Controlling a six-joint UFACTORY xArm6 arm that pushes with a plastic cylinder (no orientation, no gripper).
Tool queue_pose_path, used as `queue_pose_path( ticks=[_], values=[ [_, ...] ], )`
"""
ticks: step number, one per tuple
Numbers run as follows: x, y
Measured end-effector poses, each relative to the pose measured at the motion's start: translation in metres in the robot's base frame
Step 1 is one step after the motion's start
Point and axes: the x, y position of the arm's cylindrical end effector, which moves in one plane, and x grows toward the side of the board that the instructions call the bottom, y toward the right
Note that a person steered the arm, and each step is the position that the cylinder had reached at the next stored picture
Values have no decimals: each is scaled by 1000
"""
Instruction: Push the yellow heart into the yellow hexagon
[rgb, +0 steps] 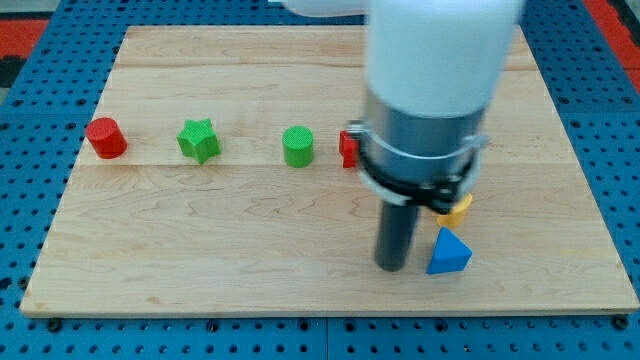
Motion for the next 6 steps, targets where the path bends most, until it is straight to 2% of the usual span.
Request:
queue_pose_path(
  ticks=[1,5,6],
  values=[
    [0,19],
    [1,-8],
    [21,-8]
  ],
)
